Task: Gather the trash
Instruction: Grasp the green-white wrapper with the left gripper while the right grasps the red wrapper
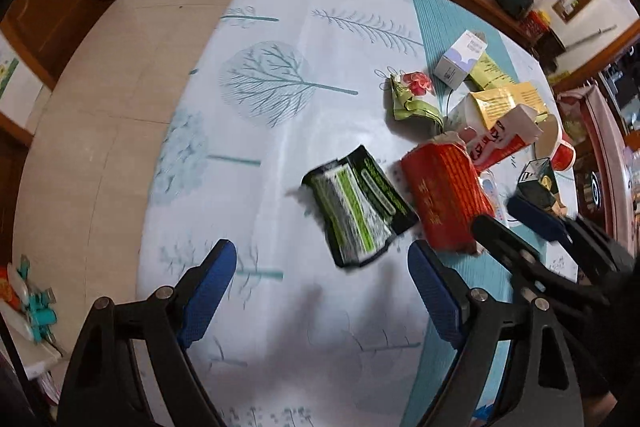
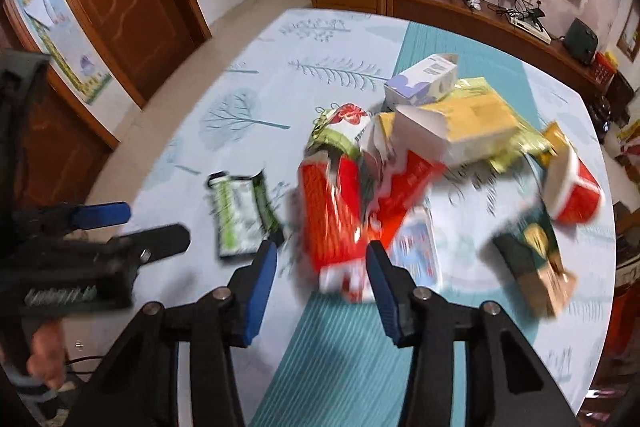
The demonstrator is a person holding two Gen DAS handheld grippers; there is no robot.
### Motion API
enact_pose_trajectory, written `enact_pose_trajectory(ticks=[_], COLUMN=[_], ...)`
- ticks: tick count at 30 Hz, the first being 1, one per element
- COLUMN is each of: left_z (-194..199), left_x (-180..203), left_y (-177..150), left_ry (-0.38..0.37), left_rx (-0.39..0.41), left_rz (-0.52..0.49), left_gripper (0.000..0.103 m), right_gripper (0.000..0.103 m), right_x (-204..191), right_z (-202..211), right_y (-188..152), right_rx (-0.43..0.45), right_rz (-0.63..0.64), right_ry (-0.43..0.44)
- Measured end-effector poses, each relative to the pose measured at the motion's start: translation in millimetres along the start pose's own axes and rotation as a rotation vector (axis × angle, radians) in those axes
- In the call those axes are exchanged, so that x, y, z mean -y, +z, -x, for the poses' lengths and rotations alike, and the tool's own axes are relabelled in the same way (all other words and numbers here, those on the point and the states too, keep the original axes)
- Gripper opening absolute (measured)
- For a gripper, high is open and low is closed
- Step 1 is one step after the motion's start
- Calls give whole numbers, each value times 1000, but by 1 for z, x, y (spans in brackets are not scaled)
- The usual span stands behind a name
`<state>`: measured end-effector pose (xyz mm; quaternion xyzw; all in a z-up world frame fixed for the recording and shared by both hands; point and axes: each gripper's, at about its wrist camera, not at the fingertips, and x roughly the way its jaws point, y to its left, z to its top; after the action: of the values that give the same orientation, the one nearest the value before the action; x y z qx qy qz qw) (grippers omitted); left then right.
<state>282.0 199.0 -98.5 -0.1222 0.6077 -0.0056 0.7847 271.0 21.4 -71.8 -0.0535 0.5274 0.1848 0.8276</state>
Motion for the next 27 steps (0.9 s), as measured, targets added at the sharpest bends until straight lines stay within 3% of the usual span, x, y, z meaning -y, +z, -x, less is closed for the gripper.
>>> enact_pose_trajectory(ticks=[5,11,20,27], left_z=[-17,-33,-61,-80], left_x=[-2,2,20,41], left_y=[12,22,45,60], left_ry=[-16,-36,40,48], left_rx=[-50,-98,-171,-203], left_rz=[-15,-11,16,52], left_gripper=[86,86,86,86], right_gripper=[44,20,19,19], right_x=[-5,1,24,36], right_z=[-42,-48,-27,-18], right_y=[18,18,11,4], right_rx=[-55,-67,-17,19], right_rz=[48,20,-92,-150], right_ry=[-49,29,76,123])
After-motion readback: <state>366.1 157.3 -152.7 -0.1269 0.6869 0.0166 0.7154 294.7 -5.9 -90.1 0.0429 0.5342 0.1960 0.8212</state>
